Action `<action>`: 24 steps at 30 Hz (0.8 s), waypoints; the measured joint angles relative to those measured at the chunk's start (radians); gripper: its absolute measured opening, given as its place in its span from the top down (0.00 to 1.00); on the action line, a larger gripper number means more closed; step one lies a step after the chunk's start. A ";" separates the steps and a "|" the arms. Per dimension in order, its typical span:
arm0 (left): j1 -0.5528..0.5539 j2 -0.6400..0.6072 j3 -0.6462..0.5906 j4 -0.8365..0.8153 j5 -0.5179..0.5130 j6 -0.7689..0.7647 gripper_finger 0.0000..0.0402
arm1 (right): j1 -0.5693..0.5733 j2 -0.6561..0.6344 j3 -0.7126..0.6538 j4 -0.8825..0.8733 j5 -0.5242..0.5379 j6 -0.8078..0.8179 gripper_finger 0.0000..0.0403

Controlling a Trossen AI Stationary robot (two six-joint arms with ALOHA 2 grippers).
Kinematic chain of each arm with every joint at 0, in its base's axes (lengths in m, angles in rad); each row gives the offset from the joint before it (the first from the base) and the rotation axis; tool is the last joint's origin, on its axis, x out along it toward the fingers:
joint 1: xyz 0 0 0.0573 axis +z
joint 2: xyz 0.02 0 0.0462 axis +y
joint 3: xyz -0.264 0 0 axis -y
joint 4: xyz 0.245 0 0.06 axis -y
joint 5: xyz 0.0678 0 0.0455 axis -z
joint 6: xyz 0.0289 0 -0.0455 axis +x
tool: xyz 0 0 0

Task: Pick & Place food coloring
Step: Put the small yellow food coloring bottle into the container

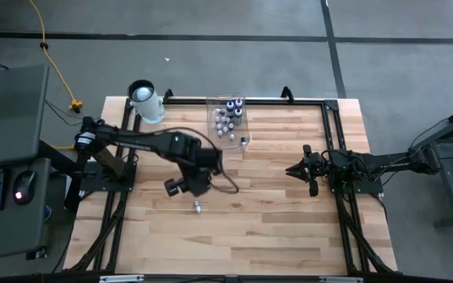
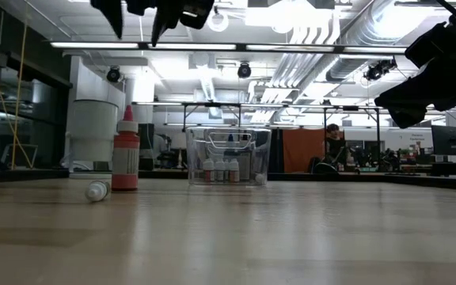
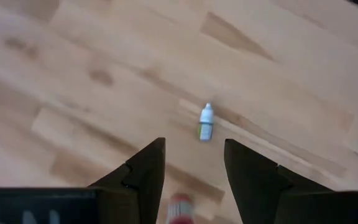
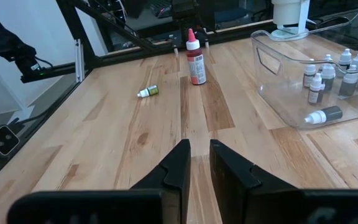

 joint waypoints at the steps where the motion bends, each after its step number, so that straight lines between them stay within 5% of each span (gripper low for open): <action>1: -0.015 0.000 -0.021 0.021 0.000 0.020 0.60 | 0.000 0.000 0.000 0.000 0.000 0.000 0.87; 14: -0.130 -0.010 -0.361 0.363 0.000 0.119 0.59 | 0.000 0.000 0.000 0.000 0.000 0.000 0.87; 24: -0.147 -0.010 -0.504 0.556 -0.047 0.104 0.38 | 0.000 0.000 0.000 0.000 0.000 0.000 0.88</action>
